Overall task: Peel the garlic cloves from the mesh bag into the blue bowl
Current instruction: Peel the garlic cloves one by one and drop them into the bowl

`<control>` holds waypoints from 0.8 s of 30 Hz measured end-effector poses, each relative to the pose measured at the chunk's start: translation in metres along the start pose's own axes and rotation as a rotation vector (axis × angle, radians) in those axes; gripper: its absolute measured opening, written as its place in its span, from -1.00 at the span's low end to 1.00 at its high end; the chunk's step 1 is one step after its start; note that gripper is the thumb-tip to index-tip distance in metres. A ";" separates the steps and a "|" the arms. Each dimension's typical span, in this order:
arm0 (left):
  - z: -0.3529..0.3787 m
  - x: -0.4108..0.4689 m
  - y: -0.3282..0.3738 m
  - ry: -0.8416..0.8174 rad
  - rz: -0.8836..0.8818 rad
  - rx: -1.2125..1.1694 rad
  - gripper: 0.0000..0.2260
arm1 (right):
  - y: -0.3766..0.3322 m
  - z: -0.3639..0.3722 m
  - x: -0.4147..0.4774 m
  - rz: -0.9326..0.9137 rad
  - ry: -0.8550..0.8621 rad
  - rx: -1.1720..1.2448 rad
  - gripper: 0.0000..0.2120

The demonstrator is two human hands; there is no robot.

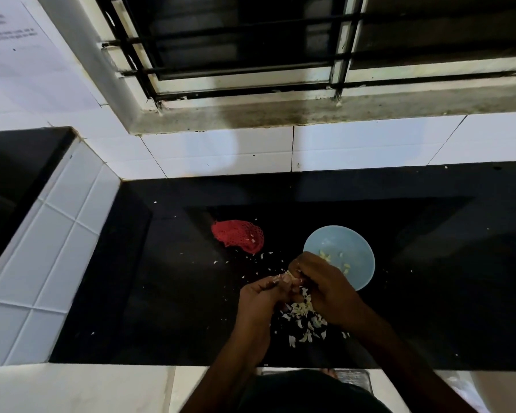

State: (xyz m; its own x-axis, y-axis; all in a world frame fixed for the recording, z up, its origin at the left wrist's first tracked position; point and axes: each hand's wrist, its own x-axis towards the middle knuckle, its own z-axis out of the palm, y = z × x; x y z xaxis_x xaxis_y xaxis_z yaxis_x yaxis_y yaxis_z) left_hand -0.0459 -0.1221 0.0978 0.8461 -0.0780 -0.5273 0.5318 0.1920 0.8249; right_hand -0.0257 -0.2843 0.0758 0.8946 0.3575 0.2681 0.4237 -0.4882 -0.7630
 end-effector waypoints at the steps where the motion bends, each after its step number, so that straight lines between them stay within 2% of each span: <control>1: 0.001 0.000 0.002 -0.008 -0.042 -0.019 -0.85 | 0.001 0.000 0.000 -0.007 0.005 -0.025 -0.63; 5: 0.002 0.003 0.005 -0.068 -0.182 -0.144 -0.81 | 0.003 0.003 -0.002 -0.043 0.029 -0.094 -0.57; 8: 0.002 0.002 0.003 -0.102 -0.181 -0.188 -0.82 | 0.005 0.010 -0.005 -0.015 0.101 -0.044 -0.55; 10: 0.002 0.002 0.000 -0.097 -0.054 -0.124 -0.85 | 0.006 0.017 -0.009 0.084 0.175 0.082 -0.66; 12: 0.000 0.005 -0.005 -0.067 0.129 0.007 -0.84 | 0.000 0.026 -0.011 0.194 0.232 0.300 -0.91; 14: -0.003 0.008 -0.009 -0.044 0.281 0.125 -0.86 | -0.010 0.033 -0.011 0.306 0.282 0.501 -0.83; 16: -0.005 0.012 -0.014 -0.034 0.374 0.243 -0.92 | -0.016 0.037 -0.011 0.358 0.328 0.603 -0.80; 19: -0.003 0.013 -0.018 0.006 0.449 0.386 -0.91 | -0.018 0.044 -0.013 0.413 0.351 0.744 -0.79; 24: -0.005 0.014 -0.023 0.041 0.573 0.490 -0.88 | -0.021 0.050 -0.012 0.521 0.391 0.991 -0.86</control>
State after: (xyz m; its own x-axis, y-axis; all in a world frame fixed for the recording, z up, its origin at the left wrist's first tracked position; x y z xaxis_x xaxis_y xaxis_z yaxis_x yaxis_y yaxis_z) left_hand -0.0464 -0.1229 0.0699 0.9982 -0.0588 0.0118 -0.0271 -0.2665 0.9634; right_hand -0.0521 -0.2382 0.0593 0.9823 -0.0535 -0.1797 -0.1453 0.3879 -0.9102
